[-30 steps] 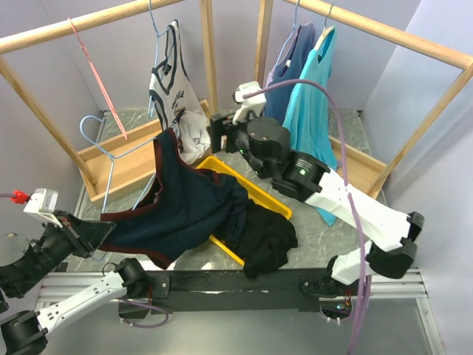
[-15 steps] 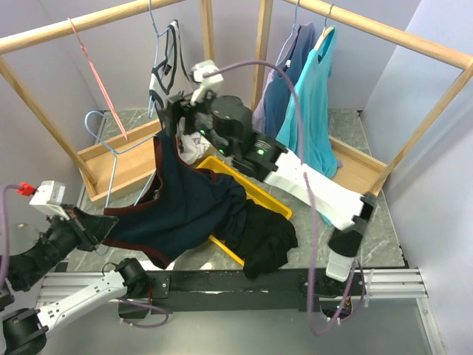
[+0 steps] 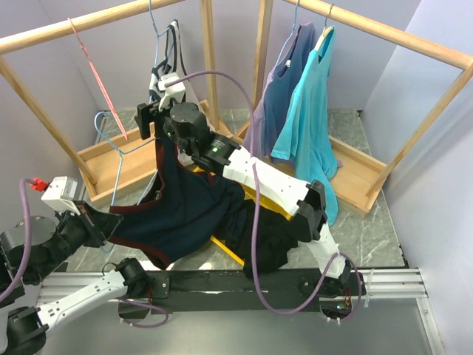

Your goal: Place the tank top on the hanger

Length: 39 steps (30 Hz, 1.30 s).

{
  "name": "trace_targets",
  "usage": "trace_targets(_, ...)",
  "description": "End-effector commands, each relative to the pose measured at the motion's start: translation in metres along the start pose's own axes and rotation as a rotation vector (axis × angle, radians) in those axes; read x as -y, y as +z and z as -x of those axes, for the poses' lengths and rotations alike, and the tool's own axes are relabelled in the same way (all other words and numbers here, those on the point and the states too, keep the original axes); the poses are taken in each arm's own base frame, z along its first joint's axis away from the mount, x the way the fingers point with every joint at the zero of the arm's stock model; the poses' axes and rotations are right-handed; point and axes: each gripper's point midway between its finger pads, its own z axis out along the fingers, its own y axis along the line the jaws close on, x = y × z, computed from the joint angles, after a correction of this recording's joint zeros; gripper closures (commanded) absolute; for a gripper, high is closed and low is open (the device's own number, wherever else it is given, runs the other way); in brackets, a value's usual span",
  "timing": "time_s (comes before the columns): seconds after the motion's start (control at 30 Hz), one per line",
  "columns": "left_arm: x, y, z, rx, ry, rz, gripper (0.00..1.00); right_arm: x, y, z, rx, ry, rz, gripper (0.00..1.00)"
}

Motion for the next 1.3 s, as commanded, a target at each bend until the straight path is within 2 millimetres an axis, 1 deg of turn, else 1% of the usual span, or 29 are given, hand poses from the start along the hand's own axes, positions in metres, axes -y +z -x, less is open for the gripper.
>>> trace_targets(0.0,-0.001,-0.004,0.004,0.030,-0.026,-0.005,0.99,0.014,0.001,0.041,0.132,0.039,-0.078,0.13)
trace_targets(0.17,0.000,-0.006,0.006,0.033,-0.019,-0.010,0.99,0.038,0.005,0.042,0.144,0.045,-0.161,0.13)
trace_targets(0.27,0.001,-0.007,0.008,0.035,-0.019,-0.014,0.99,0.055,0.005,0.045,0.149,0.057,-0.195,0.14)
trace_targets(0.3,0.001,-0.007,0.009,0.035,-0.019,-0.014,0.99,0.061,0.006,0.043,0.140,0.053,-0.205,0.14)
trace_targets(0.4,0.002,-0.006,0.010,0.038,-0.022,-0.013,0.99,0.068,0.004,0.041,0.131,0.050,-0.216,0.14)
trace_targets(0.43,0.002,-0.006,0.011,0.039,-0.020,-0.012,0.99,0.074,0.004,0.039,0.126,0.047,-0.228,0.14)
trace_targets(0.47,0.002,-0.007,0.012,0.043,-0.024,-0.013,0.99,0.074,0.002,0.042,0.131,0.048,-0.230,0.14)
trace_targets(0.5,0.003,-0.008,0.013,0.045,-0.025,-0.015,0.99,0.077,0.002,0.037,0.119,0.044,-0.235,0.15)
trace_targets(0.53,0.003,-0.010,0.016,0.054,-0.030,-0.018,0.99,0.082,0.000,0.040,0.121,0.045,-0.245,0.15)
trace_targets(0.6,0.003,-0.011,0.019,0.064,-0.035,-0.014,0.99,0.087,-0.001,0.034,0.107,0.041,-0.259,0.15)
trace_targets(0.67,0.003,-0.012,0.024,0.077,-0.042,-0.011,0.99,0.094,-0.002,0.035,0.106,0.039,-0.272,0.16)
trace_targets(0.7,0.004,-0.012,0.025,0.078,-0.042,-0.006,0.99,0.096,-0.003,0.032,0.096,0.033,-0.277,0.16)
trace_targets(0.73,0.004,-0.013,0.030,0.093,-0.044,-0.002,0.99,0.099,-0.005,0.034,0.099,0.033,-0.283,0.16)
trace_targets(0.8,0.006,-0.011,0.035,0.098,-0.034,0.012,0.99,0.105,-0.005,0.033,0.095,0.026,-0.295,0.18)
trace_targets(0.93,0.008,-0.016,0.055,0.143,-0.024,0.032,0.99,0.110,-0.007,0.037,0.099,0.018,-0.308,0.22)
trace_targets(1.1,0.011,-0.016,0.072,0.175,-0.010,0.061,0.99,0.121,-0.008,0.047,0.110,0.016,-0.326,0.23)
trace_targets(1.17,0.010,-0.015,0.078,0.191,-0.004,0.084,0.99,0.121,-0.008,0.049,0.113,0.018,-0.325,0.23)
trace_targets(1.27,0.013,-0.016,0.090,0.212,0.007,0.098,0.99,0.124,-0.008,0.050,0.108,0.010,-0.327,0.23)
